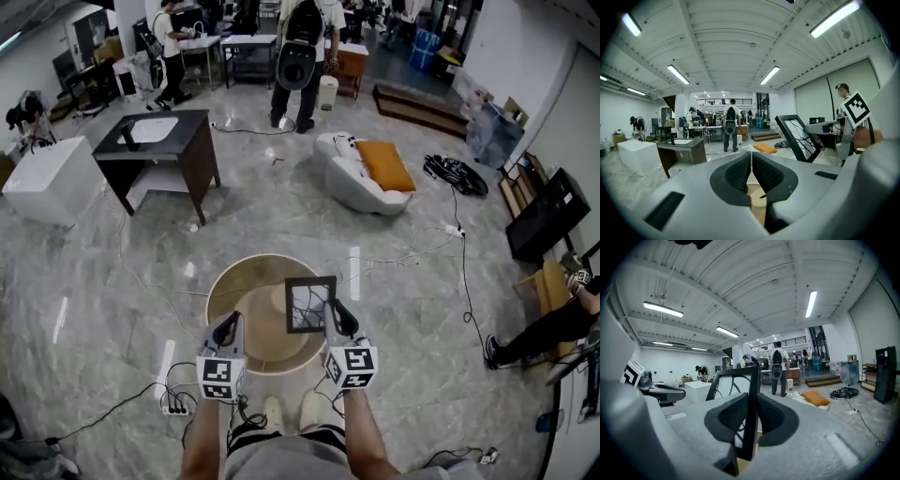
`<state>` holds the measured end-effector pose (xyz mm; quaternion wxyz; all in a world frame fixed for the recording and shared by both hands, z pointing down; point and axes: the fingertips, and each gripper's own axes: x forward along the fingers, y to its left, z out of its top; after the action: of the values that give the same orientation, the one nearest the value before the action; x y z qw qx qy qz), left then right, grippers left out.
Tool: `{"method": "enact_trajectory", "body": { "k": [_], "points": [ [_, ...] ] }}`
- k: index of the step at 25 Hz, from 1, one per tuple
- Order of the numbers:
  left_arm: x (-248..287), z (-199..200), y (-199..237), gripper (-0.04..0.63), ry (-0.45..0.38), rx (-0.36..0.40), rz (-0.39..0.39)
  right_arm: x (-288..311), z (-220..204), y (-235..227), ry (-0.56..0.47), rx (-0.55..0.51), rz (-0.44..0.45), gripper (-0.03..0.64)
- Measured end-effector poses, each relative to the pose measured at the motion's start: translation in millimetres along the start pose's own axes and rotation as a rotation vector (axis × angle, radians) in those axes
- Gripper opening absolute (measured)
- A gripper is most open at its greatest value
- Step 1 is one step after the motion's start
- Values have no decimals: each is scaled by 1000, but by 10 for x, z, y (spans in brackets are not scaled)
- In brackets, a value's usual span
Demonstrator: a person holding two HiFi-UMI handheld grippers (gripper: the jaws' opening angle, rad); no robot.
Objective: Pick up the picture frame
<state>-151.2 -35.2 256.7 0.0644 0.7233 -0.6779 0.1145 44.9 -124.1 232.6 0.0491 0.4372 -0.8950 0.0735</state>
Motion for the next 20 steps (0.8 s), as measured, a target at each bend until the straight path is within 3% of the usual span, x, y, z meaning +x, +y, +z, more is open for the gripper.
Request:
{"method": "enact_trajectory", "body": {
  "k": [9,20],
  "points": [
    [-413,113,-152,28,-38,13,-33,-644,106,76,-39,-23,-60,60],
    [-433,74,-132,28,-28,31,-39,-631,81,118,-45,-24,-61,60]
  ]
}}
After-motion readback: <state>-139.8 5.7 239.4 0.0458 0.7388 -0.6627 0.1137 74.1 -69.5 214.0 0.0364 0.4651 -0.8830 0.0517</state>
